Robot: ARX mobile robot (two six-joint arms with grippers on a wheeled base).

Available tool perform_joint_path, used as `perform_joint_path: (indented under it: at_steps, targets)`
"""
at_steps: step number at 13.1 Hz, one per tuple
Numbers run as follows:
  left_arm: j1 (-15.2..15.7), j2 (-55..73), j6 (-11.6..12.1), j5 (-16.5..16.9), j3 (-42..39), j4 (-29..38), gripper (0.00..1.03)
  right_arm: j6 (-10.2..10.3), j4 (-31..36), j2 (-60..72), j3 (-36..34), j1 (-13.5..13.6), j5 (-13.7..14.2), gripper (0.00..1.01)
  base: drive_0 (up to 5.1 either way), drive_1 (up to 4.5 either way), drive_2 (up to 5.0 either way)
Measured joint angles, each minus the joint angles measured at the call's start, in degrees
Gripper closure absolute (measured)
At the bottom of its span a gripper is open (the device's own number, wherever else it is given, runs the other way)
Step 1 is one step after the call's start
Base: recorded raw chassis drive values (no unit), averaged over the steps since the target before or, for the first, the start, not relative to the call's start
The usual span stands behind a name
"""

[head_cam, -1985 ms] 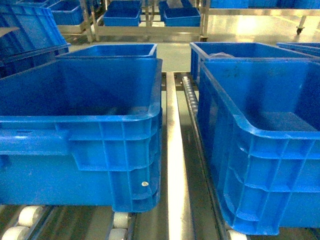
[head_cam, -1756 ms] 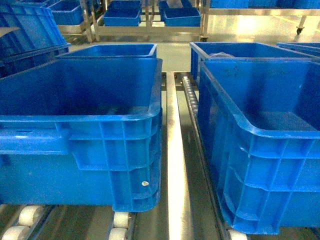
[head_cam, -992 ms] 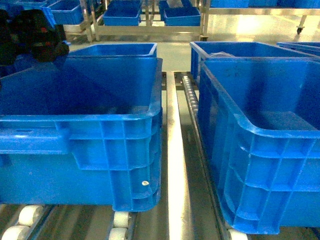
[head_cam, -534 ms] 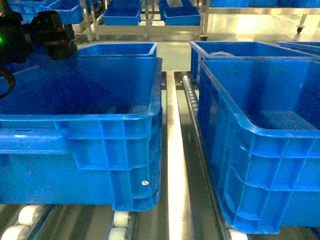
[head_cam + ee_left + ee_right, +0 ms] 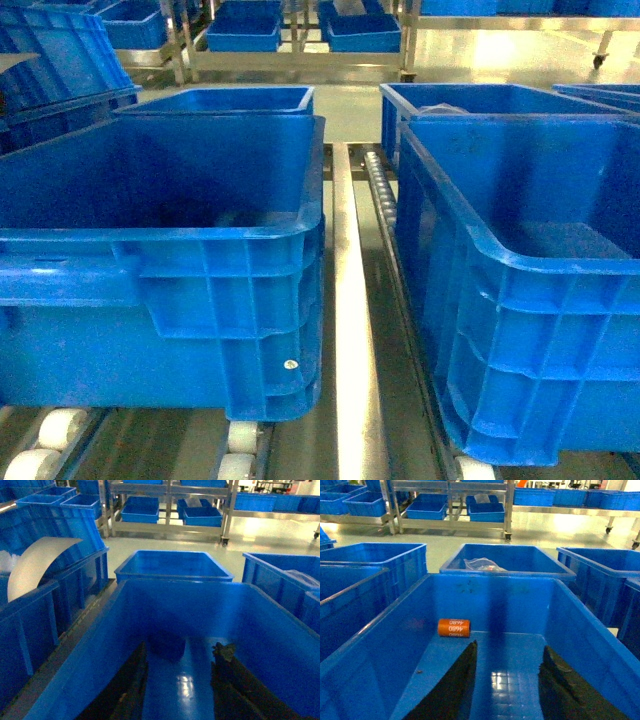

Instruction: Sort blue parts and orange caps into right shelf containers

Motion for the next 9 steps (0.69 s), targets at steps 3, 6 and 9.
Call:
perform_joint_path:
  at_steps: [3, 6, 9]
  targets:
    - [1.31, -7.78, 0.0, 1.79, -8.96, 0.07, 1.02, 0.02, -1.11, -7.87, -6.86, 0.07, -0.13, 0.99, 0.0, 0.0, 0.0]
    - [5.42, -16.28, 0.15, 5.25, -14.95, -2.56, 1.01, 0.2, -4.87, -16.11, -11.56, 0.07, -0.13, 1.0, 0.0, 0.0, 0.0]
    - [5.07, -25.31, 0.2, 5.64, -20.96, -3.34, 1.01, 0.22, -7.82, -23.74, -16.79, 0.07, -0.15, 1.0, 0.0, 0.0, 0.0]
